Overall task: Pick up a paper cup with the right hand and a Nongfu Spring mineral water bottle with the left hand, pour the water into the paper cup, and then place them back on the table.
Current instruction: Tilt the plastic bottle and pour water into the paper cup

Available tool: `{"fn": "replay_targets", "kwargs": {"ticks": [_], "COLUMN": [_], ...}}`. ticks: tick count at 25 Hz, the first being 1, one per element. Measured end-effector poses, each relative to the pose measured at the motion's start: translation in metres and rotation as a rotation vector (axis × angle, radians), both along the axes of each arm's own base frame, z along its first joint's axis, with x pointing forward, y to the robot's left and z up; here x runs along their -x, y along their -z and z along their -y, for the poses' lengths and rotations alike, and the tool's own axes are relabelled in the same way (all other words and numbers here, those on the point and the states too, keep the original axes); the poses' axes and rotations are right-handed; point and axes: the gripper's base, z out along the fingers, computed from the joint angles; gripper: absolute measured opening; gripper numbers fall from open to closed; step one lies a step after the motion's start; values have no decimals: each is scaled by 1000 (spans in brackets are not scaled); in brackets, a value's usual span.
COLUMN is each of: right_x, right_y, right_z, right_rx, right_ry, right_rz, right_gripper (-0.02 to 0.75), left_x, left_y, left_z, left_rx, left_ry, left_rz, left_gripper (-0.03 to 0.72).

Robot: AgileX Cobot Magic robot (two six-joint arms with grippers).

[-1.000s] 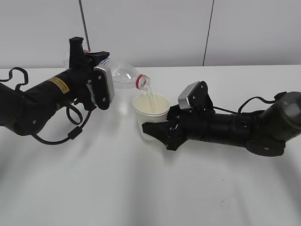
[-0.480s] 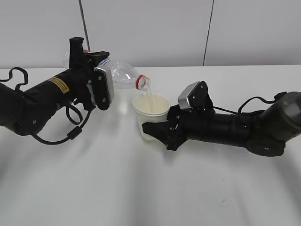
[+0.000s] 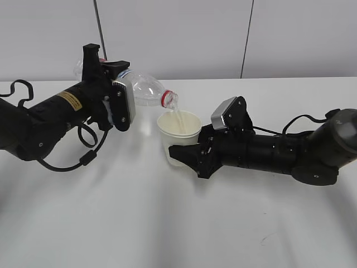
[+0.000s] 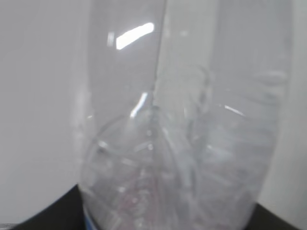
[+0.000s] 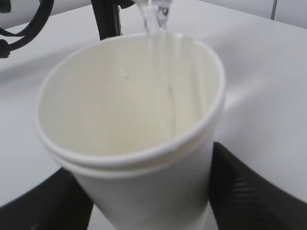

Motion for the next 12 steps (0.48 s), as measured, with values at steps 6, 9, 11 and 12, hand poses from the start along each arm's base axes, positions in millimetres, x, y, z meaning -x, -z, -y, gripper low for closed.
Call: {"fn": "replay_targets", "kwargs": {"ticks": [6, 9, 11, 12], "right_x": [0, 0, 0, 0], "right_y": [0, 0, 0, 0], "right_z": [0, 0, 0, 0], "right_rx": [0, 0, 0, 1], "right_ry": [0, 0, 0, 1], "right_rz": [0, 0, 0, -1], "right_gripper": [495, 494, 494, 494], "left_x": [0, 0, 0, 0], "left_y": [-1, -1, -1, -1], "left_z": [0, 0, 0, 0], "left_rx": [2, 2, 2, 3], "left_ry": [0, -1, -1, -1], "left_rz": [7, 7, 8, 9], "left_gripper": [329, 329, 329, 329]}}
